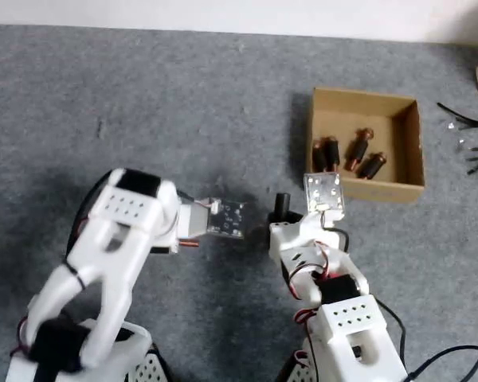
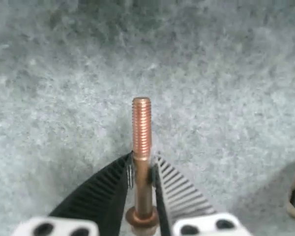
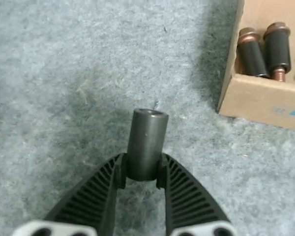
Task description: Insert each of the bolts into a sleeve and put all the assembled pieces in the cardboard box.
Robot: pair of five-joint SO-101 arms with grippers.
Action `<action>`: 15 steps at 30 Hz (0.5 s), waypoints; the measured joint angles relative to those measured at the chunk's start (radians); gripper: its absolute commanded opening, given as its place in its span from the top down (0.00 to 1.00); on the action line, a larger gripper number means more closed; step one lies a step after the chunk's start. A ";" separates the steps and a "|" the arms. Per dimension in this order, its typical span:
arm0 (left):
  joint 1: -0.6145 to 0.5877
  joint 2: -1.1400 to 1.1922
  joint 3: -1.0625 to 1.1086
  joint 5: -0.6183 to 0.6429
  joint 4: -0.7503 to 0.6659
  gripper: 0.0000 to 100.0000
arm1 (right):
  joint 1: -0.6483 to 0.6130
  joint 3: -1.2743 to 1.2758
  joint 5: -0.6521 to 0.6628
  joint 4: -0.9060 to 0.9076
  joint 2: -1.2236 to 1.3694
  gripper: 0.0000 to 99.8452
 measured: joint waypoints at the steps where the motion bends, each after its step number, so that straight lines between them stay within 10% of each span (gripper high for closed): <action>1: -0.005 0.037 -0.028 -0.011 0.003 0.99 | 0.000 0.000 0.000 0.000 0.000 1.00; 6: -0.018 0.282 -0.224 -0.005 0.023 0.79 | 0.000 0.000 0.000 0.000 0.000 1.00; 15: -0.086 0.713 -0.638 0.044 0.115 0.82 | 0.000 0.000 0.000 0.000 0.000 1.00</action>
